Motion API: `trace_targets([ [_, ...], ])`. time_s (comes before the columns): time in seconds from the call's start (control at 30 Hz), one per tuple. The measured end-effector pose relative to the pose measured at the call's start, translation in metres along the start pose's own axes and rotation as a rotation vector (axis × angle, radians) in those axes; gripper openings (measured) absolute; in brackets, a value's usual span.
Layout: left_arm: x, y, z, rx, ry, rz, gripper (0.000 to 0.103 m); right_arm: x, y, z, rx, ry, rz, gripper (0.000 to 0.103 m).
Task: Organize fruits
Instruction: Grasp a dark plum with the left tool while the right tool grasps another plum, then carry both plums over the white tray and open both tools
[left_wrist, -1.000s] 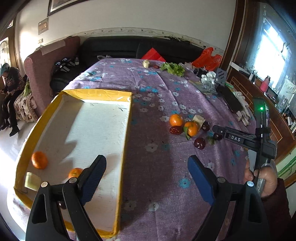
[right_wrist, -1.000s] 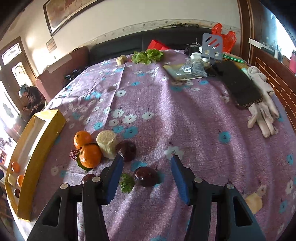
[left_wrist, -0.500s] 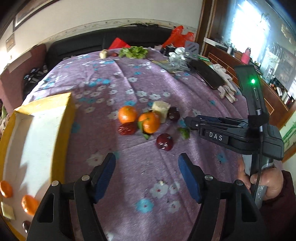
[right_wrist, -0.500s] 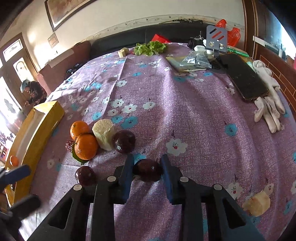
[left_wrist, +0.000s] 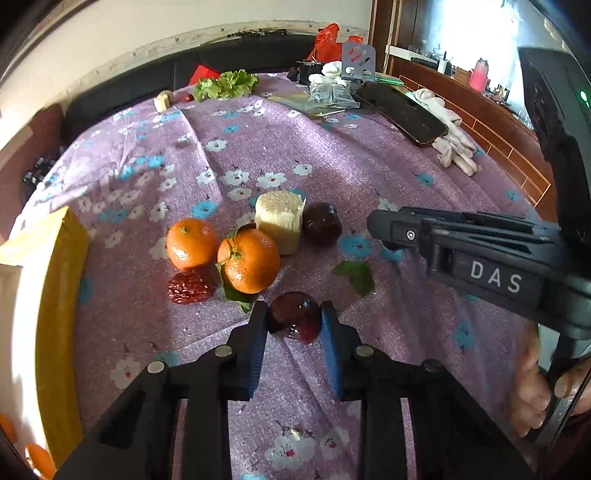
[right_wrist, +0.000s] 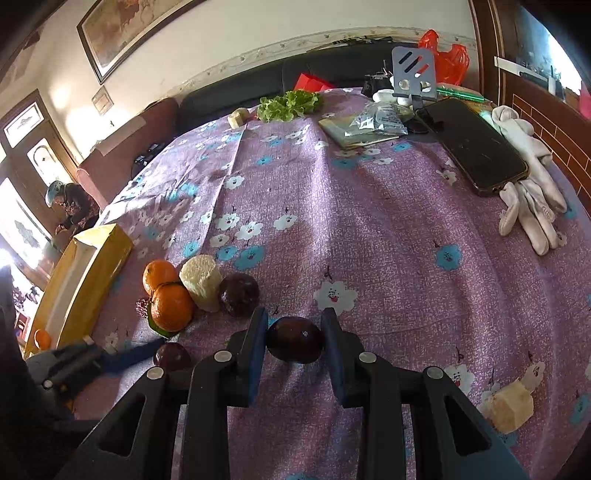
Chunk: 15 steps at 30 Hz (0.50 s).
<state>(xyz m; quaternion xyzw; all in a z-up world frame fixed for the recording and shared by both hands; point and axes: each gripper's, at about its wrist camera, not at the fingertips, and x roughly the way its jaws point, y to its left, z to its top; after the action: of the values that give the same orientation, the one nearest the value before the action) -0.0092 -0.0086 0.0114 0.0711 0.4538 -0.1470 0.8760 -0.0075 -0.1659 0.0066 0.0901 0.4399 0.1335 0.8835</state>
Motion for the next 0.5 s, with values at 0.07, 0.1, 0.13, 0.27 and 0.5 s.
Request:
trace_targets([
  [0.07,-0.006,0.003,-0.002,-0.016,-0.014,0.01,0.027,-0.001,0.001,0.0,-0.004,-0.005,-0.003,0.032],
  [0.1,-0.01,0.007,-0.003,-0.034,-0.02,0.01,0.027,-0.001,0.002,0.0,-0.006,-0.007,-0.006,0.032],
  [0.13,-0.015,0.011,-0.004,-0.05,-0.026,0.005,0.027,-0.002,0.002,0.0,-0.009,-0.011,-0.01,0.032],
  [0.27,-0.048,0.03,-0.012,-0.114,-0.08,-0.005,0.027,-0.006,0.003,0.0,-0.015,-0.039,-0.017,0.032],
  [0.5,-0.127,0.096,-0.048,-0.289,-0.212,0.035,0.027,-0.013,0.018,-0.005,-0.074,-0.097,-0.065,0.032],
])
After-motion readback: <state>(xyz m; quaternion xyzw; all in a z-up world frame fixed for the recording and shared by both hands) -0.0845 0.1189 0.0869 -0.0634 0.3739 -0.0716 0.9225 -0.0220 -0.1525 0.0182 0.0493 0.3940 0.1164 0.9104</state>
